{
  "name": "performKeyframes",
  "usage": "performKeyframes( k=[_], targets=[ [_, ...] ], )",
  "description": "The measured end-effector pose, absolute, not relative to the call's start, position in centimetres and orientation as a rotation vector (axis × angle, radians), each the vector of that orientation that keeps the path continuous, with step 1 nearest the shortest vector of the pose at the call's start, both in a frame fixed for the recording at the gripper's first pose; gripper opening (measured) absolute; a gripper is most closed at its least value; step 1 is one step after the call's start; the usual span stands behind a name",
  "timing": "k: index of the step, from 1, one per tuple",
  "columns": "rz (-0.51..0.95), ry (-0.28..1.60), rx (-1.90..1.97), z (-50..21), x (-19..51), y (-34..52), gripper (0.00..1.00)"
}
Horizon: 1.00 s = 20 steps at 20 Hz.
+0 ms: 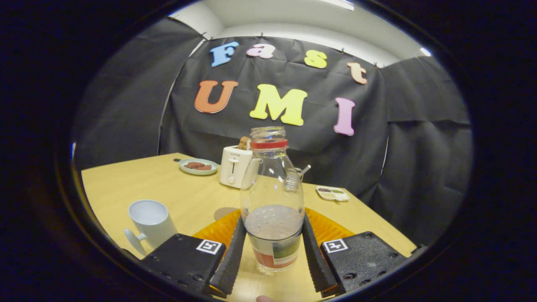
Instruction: Take the bottle from table, then pour the juice into the cup, finally place the bottle on the coaster
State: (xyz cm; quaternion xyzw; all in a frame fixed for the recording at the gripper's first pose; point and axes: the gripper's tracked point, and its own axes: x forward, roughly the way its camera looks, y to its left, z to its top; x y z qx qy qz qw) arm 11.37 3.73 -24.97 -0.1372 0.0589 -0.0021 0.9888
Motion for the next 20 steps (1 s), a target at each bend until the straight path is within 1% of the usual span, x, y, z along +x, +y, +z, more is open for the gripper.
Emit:
performKeyframes(
  k=[10,15,20],
  targets=[
    [-0.014,-0.022,-1.023,-24.9,11.8,6.9,0.73],
    [-0.011,-0.043,-1.262,-25.3,12.3,7.6,0.73],
    [-0.014,-0.036,-1.373,-25.2,12.6,8.4,0.73]
  ],
)
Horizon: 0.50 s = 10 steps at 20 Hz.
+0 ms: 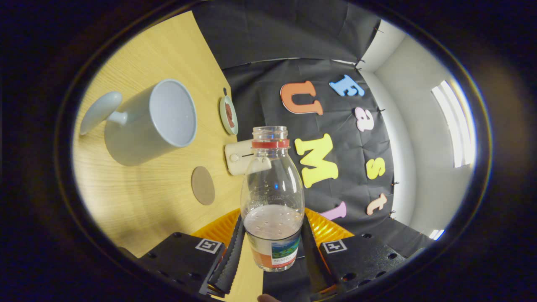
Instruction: Take the bottle from table, then pour the juice into the cup, finally place the bottle on the coaster
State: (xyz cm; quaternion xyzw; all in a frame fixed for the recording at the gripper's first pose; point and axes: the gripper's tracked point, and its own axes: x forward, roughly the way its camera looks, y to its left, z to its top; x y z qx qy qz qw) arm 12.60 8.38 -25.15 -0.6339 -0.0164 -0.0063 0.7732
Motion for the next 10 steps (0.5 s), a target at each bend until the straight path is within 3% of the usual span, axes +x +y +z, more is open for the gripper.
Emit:
performKeyframes(
  k=[10],
  targets=[
    [-0.019,-0.044,-1.587,-25.03,12.42,9.10,0.73]
  ],
)
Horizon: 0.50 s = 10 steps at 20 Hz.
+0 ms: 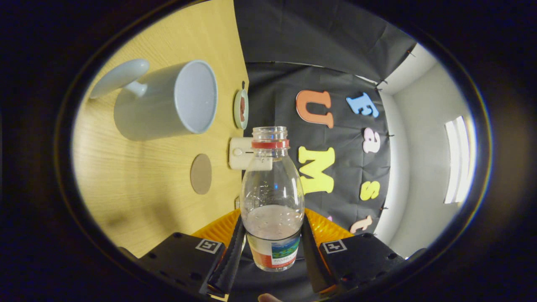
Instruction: Take the bottle from table, then pour the juice into the cup, finally place the bottle on the coaster
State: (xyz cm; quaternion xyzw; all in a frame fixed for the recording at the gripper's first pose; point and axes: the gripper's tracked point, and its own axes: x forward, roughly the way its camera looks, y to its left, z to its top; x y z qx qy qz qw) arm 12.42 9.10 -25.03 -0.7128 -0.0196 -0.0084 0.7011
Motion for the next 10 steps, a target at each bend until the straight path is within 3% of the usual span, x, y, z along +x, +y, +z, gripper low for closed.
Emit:
performKeyframes(
  k=[10],
  targets=[
    [-0.009,-0.047,-1.700,-24.98,12.30,9.56,0.73]
  ],
)
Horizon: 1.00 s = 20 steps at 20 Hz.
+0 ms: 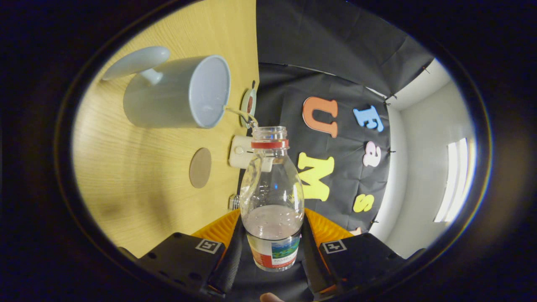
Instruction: Take the bottle from table, then pour the juice into the cup, finally place the bottle on the coaster
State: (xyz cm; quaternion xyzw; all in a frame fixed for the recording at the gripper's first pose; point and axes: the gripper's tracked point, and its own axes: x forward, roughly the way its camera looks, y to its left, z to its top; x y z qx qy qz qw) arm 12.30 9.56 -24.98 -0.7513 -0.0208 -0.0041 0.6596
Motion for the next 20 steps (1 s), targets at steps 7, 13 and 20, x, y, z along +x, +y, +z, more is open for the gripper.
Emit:
performKeyframes(
  k=[7,13,20],
  targets=[
    [-0.014,-0.062,-1.734,-24.5,12.3,10.2,0.73],
    [-0.018,-0.073,-1.749,-24.1,12.3,10.4,0.73],
    [-0.015,-0.108,-1.784,-23.5,11.8,11.0,0.73]
  ],
)
